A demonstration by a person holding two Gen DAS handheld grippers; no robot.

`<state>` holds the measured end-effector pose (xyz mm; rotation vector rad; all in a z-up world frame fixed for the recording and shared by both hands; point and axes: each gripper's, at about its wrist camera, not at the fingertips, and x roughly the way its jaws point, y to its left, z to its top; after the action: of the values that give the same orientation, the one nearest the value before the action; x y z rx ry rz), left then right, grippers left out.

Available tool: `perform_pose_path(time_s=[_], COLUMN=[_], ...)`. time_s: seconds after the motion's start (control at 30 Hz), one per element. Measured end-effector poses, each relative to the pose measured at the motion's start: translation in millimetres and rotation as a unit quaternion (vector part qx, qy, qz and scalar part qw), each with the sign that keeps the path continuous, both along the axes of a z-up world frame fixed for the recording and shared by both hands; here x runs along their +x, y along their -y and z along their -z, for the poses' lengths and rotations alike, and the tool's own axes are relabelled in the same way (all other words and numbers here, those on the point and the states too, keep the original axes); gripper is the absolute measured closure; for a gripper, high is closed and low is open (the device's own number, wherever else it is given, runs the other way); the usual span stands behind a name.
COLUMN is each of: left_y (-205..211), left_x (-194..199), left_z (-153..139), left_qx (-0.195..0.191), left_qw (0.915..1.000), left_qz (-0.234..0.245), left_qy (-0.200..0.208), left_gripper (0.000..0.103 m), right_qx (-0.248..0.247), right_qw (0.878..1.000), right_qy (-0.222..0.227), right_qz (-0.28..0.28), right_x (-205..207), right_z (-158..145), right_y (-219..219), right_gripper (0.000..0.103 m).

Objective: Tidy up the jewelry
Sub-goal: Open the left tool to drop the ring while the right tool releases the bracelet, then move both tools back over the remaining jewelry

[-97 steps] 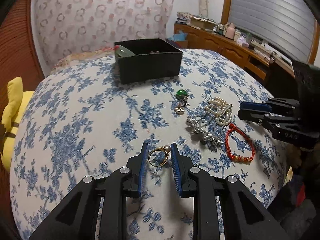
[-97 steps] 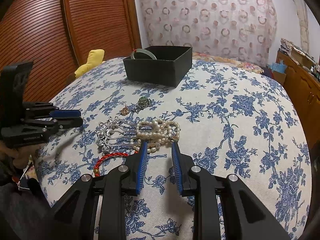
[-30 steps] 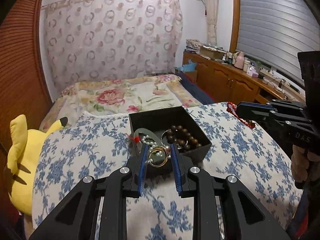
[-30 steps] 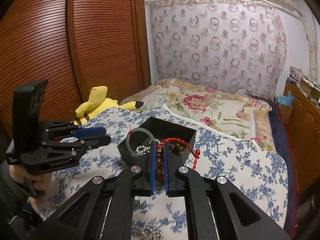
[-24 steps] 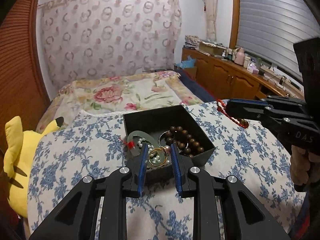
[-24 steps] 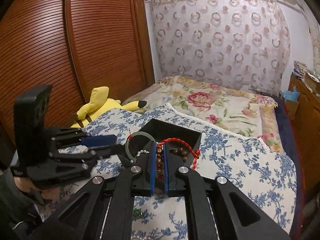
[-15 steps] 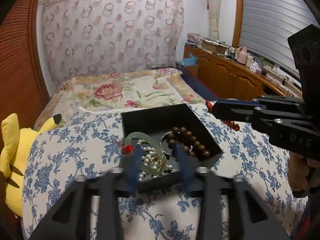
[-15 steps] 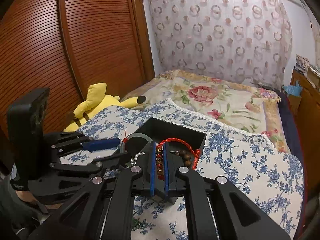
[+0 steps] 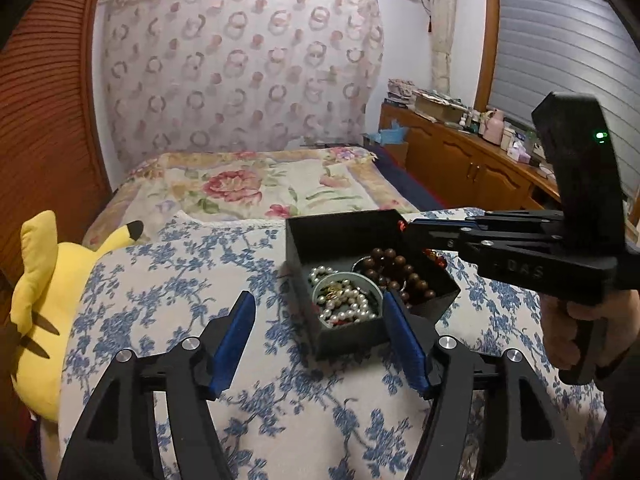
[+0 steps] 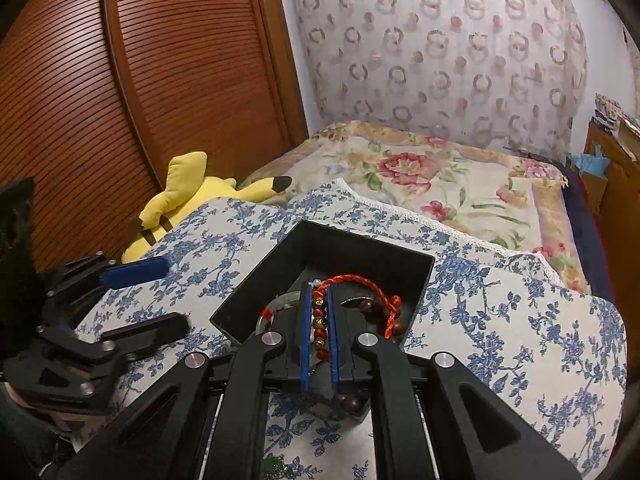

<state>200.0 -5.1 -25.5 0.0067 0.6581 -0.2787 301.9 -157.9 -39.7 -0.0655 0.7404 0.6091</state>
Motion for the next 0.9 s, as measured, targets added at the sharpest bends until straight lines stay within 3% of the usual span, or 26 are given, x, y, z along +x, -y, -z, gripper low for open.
perform_pose_path(time_s=[0.07,0.13,0.37,0.57,0.6,0.63,0.7,0.9], left_y=[-6,-10,-19,-16,-16,-15,-14,-7], left_x=[-5,-10,-23,-41,-45,-47,-53,-68], left_z=[0,0,5,11,12,13,15,24], left_qx=[-0.001,-0.001,-0.008,0.001,0.002,0.002,-0.001,-0.007], left_qw=[1.0,1.0,0.9999,1.0,1.0,1.0,1.0,0.9997], left_qz=[-0.004,-0.006,-0.009,-0.001,0.001,0.003,0.007,0.018], left_qy=[0.002,0.005,0.0,0.002,0.002,0.002,0.001,-0.013], left_gripper=[0.034,0.033,0.029,0.023,0.021,0.019,0.018,0.014], right_qx=[-0.005,-0.003,-0.01,-0.018,-0.019,-0.022,-0.023,-0.031], right_qw=[1.0,1.0,1.0,1.0,0.999,0.999,0.999,0.999], right_qy=[0.001,0.002,0.008,0.024,0.026,0.029,0.033,0.034], right_qz=[0.001,0.001,0.005,0.007,0.008,0.01,0.009,-0.004], right_x=[0,-1,-7,-35,-40,-47,-60,-104], right_z=[1,0,-2,-8,-8,-8,-8,2], right_y=[-2,-2,0,11,13,15,20,32], right_gripper=[0.091,0.082,0.082,0.082,0.078,0.066,0.057,0.058])
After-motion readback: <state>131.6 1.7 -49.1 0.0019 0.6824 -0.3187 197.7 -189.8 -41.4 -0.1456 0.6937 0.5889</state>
